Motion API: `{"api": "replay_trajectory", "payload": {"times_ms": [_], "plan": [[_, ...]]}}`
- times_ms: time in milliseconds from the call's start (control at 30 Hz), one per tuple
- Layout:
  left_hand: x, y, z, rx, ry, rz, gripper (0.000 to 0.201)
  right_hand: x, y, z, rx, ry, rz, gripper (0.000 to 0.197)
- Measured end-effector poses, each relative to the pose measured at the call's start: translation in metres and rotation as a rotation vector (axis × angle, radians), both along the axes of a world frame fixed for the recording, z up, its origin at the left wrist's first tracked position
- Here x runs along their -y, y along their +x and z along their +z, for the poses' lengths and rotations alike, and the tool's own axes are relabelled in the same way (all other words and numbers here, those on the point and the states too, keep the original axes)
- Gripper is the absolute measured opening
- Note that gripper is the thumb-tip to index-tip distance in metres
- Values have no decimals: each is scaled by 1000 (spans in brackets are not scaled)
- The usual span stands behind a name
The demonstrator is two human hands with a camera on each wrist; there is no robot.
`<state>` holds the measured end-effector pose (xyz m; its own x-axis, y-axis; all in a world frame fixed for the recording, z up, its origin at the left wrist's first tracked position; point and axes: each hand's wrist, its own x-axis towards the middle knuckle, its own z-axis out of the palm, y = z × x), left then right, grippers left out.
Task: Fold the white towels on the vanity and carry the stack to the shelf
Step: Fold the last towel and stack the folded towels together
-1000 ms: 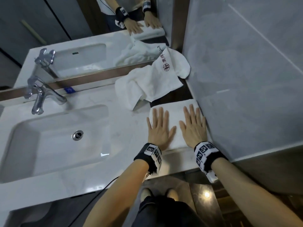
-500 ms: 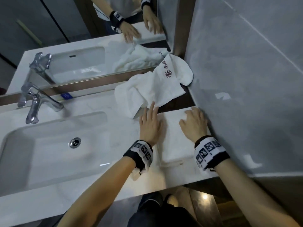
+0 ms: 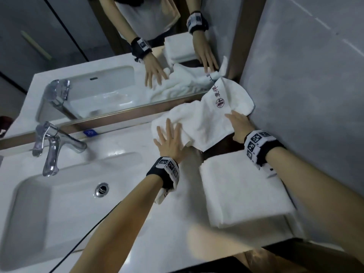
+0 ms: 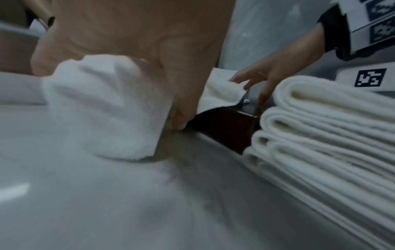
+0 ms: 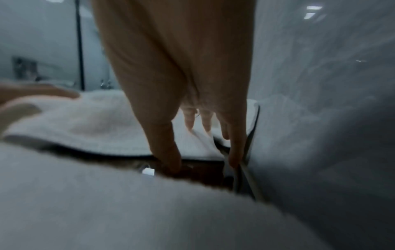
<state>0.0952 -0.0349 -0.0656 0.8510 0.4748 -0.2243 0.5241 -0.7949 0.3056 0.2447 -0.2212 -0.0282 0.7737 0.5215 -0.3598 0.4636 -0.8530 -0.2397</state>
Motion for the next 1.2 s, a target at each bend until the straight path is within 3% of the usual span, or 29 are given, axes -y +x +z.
{"api": "replay_trajectory", "payload": {"times_ms": [167,267,400,533,700,800,900,1000,1100,1200], "plan": [[-20,-3,-9,101,-134,102,56,-10,5,-12,75,3,-4,68],[-40,-8,-11,325,-280,136,44,-11,9,-12,118,4,-7,53],[-77,-26,-5,503,-444,379,38,-10,13,-12,116,119,-17,32],[-105,-44,4,516,-517,581,36,-10,14,-1,133,309,-104,25],[-112,-57,16,393,-318,544,29,-18,12,31,181,618,-334,24],[-93,-53,26,491,-139,340,39,-34,8,49,187,747,-312,21],[-57,-42,37,551,7,-93,48,-51,3,59,169,846,-258,20],[-23,-36,39,509,88,-511,42,-62,-4,63,200,813,-189,15],[-3,-26,31,486,128,-633,40,-65,-12,61,183,754,-156,17],[3,-10,24,192,250,-578,61,-63,-20,57,152,708,-147,23]]}}
